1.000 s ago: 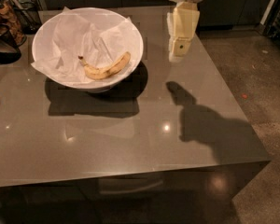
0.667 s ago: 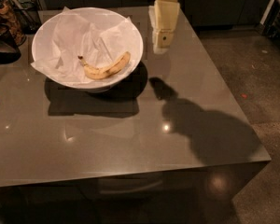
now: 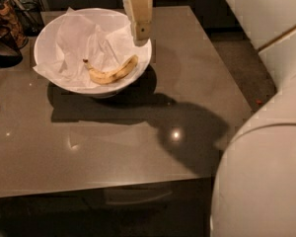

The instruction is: Pick banana from white bowl

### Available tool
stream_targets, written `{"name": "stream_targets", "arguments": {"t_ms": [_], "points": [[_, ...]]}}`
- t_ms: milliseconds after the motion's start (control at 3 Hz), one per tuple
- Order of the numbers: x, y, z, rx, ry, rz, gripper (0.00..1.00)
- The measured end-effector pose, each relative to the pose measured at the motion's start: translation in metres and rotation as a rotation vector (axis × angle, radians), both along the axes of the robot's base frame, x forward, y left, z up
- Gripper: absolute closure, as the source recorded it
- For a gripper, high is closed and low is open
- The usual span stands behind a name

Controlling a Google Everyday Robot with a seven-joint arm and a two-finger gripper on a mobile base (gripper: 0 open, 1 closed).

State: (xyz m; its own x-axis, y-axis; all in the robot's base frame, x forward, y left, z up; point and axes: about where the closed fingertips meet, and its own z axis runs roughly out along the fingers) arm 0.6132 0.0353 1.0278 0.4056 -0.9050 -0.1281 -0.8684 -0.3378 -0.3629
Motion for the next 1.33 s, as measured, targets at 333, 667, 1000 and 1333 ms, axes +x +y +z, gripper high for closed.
{"name": "stream_targets", "arguments": {"t_ms": [333,667,1000,1333], "points": [[0.008,0.023,0.001,-0.004,-0.011,0.043,0.00],[0.031,0.045,-0.016,0.067,0.022,0.061,0.00],[0.045,0.054,-0.048,0.098,0.090,0.034,0.00],[0.051,0.061,-0.047,0.116,0.071,0.035,0.00]]}}
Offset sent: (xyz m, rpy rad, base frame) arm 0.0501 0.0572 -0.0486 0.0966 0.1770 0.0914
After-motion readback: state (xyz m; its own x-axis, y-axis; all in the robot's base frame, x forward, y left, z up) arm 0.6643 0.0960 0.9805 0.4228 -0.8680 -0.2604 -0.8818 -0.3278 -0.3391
